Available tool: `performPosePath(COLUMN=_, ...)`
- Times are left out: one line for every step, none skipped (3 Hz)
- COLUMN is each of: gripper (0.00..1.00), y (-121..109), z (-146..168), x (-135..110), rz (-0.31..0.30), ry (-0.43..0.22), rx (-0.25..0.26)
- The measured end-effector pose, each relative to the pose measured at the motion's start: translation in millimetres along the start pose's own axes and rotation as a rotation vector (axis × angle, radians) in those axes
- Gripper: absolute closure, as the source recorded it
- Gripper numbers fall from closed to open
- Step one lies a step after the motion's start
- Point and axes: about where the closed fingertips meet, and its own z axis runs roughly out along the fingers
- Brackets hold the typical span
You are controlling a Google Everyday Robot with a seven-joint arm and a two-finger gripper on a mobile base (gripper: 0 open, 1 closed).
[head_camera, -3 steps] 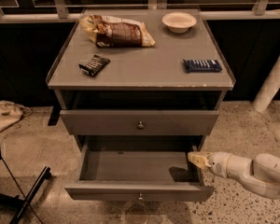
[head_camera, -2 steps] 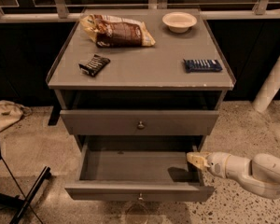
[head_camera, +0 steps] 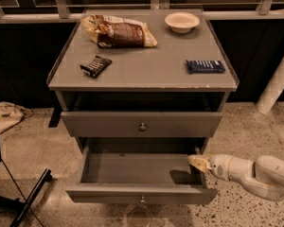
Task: Open middle drawer
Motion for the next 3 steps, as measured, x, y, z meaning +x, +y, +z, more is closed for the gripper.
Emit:
performPosePath(gripper=0.11, y=0.0, z=0.1, x=0.0, rz=0.0, ry=0.0, rx=0.0)
performPosePath(gripper=0.0, y=0.0, z=0.1, x=0.0, rz=0.0, ry=0.0, rx=0.0)
performPosePath(gripper=0.0, y=0.1, z=0.1, x=0.0, rz=0.0, ry=0.0, rx=0.0)
